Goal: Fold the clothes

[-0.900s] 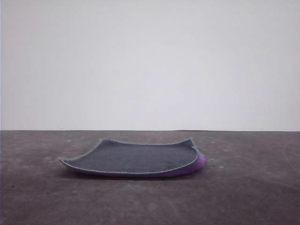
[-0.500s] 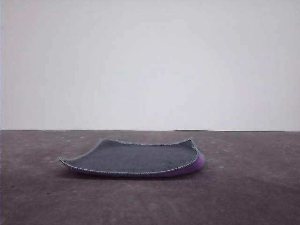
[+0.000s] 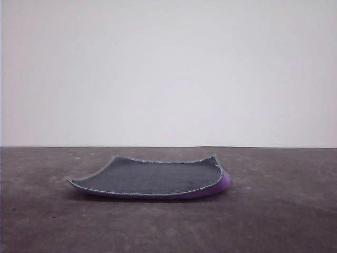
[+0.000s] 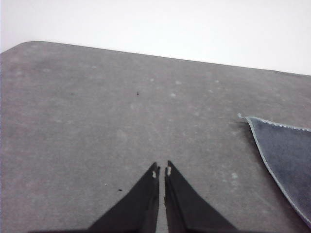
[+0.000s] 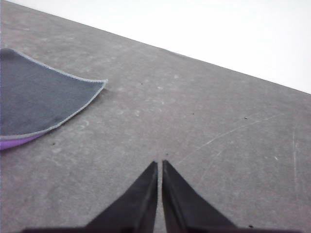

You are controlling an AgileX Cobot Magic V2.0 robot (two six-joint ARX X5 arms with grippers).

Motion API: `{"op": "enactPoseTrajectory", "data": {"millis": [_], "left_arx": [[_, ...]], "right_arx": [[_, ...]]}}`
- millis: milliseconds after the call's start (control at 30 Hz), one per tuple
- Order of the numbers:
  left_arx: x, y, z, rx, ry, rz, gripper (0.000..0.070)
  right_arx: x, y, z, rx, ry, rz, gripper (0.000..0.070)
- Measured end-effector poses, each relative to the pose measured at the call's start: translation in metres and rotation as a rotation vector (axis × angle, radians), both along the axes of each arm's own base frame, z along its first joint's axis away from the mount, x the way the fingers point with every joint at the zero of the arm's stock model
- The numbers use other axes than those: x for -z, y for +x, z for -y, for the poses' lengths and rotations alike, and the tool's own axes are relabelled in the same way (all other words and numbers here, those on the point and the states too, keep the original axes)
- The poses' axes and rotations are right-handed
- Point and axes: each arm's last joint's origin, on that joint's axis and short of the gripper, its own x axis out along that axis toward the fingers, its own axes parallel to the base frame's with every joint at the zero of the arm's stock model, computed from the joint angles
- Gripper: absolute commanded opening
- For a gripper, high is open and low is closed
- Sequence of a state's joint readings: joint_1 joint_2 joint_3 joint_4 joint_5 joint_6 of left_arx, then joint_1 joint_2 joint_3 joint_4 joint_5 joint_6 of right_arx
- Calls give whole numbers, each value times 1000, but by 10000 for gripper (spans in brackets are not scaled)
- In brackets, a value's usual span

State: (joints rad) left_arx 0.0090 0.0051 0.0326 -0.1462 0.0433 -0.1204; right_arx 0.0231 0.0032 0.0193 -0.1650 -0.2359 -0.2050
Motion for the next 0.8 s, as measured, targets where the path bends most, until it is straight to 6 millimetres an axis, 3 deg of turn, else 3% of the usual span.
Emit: {"op": "enactPoseTrajectory", "data": {"millis": [200, 433, 800], "left_arx": [[0, 0, 0, 0, 0, 0, 6], [0, 0, 0, 0, 0, 0, 6], [0, 0, 0, 13, -4, -4, 5]], "right_arx": [[0, 0, 0, 18, 43, -12, 10], [1, 1, 4, 156, 133, -38, 10], [1, 1, 4, 188, 210, -51, 9]]}}
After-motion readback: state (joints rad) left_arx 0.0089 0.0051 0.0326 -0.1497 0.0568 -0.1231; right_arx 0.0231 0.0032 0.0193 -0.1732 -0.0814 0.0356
